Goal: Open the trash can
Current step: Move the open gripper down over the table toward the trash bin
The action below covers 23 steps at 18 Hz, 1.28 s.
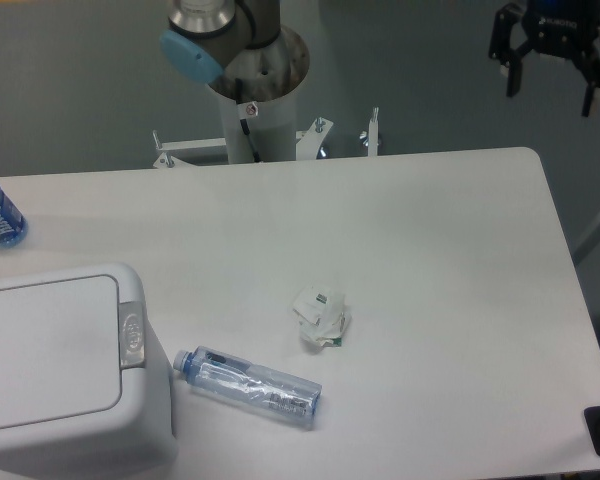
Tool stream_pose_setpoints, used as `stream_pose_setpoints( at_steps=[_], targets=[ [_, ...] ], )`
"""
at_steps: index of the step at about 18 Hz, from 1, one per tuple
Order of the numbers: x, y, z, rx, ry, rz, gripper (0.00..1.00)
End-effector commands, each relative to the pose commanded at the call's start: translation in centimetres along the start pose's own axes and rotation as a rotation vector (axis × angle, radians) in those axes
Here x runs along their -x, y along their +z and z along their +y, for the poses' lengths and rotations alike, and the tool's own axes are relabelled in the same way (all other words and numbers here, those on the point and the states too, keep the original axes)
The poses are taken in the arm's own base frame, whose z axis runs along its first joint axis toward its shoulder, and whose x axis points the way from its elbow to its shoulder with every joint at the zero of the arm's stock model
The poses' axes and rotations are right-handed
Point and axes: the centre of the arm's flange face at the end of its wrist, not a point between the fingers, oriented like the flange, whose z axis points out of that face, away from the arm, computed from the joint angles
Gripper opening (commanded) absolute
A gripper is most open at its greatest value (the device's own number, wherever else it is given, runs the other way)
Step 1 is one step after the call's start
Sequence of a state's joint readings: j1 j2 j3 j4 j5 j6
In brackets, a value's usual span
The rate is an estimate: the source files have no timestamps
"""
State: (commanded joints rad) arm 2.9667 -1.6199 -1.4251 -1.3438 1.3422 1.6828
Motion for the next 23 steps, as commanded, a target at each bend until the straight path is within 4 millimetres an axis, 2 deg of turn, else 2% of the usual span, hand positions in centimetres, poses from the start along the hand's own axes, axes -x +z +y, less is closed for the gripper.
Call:
stream_pose_setpoints(
  at_steps=[4, 6, 9, 13, 20, 23],
  targets=[
    [-0.3, -0.3, -0.4, 0.000, -0.006, 0.000, 1.00],
    [-0.9, -0.4, -2.0, -0.009, -0.070, 0.002, 1.00],
    [-1.9, -0.3, -6.1, -0.008, -0.185, 0.005, 1.00],
    [-3.7, 0.4, -11.5, 0.056, -0.231, 0.016, 1.00],
    [-6.0, 0.5, -18.9, -0.016, -0.390, -0.024, 1.00],
    [-7.6, 1.3, -23.7, -0.074, -0.487, -0.040, 1.00]
  ],
)
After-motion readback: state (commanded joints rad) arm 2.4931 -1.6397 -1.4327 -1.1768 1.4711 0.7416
